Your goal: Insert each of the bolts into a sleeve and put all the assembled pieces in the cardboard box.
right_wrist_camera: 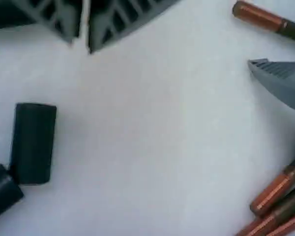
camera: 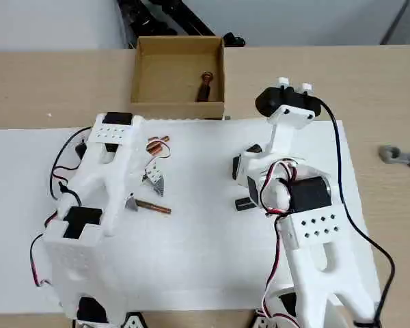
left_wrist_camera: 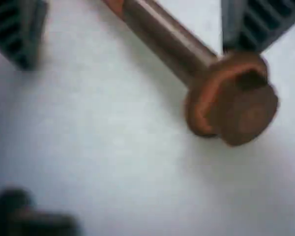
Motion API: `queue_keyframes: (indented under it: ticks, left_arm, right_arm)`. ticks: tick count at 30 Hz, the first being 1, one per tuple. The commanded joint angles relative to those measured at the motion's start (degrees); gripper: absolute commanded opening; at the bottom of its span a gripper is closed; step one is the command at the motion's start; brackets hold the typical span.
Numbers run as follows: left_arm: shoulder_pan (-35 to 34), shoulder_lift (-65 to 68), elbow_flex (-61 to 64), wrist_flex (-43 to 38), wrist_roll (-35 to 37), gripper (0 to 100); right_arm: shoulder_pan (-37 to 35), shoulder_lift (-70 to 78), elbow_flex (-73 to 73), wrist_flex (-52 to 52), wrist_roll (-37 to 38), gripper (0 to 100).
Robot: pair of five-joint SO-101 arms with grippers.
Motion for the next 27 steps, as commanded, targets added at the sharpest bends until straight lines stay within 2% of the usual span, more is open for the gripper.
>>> queue_keyframes:
  ticks: [1, 7, 10, 17, 22, 25, 27]
  left_arm:
    - [-1.76, 7.38, 0.66, -2.55, -1.58, 16]
    - [0.88, 7.38, 0.57, -2.81, -6.68, 6]
    - [1.85, 7.38, 0.66, -5.63, -9.32, 1]
    - [2.46, 7.21, 0.4, -5.36, -11.34, 1]
    - [2.55, 7.21, -3.91, -0.62, -21.01, 1]
    - [2.37, 7.3, -6.99, 1.14, -32.35, 1]
    - [2.46, 7.3, -7.69, 1.14, -36.13, 1]
  right_arm:
    - [-0.22, -0.22, -2.73, -1.19, -0.53, 1.0]
    - [-0.13, -0.31, -2.73, -1.19, -0.53, 1.0]
    - [-0.04, -0.4, -2.73, -1.19, -0.53, 1.0]
    - [-0.04, -0.48, -2.73, -0.92, -0.53, 1.0]
    - [-0.04, -0.48, -2.73, -1.01, -0.53, 1.0]
    - [-0.13, -0.48, -2.73, -0.84, -0.53, 1.3]
    - [-0.22, -0.48, -2.73, -0.66, -0.53, 1.1]
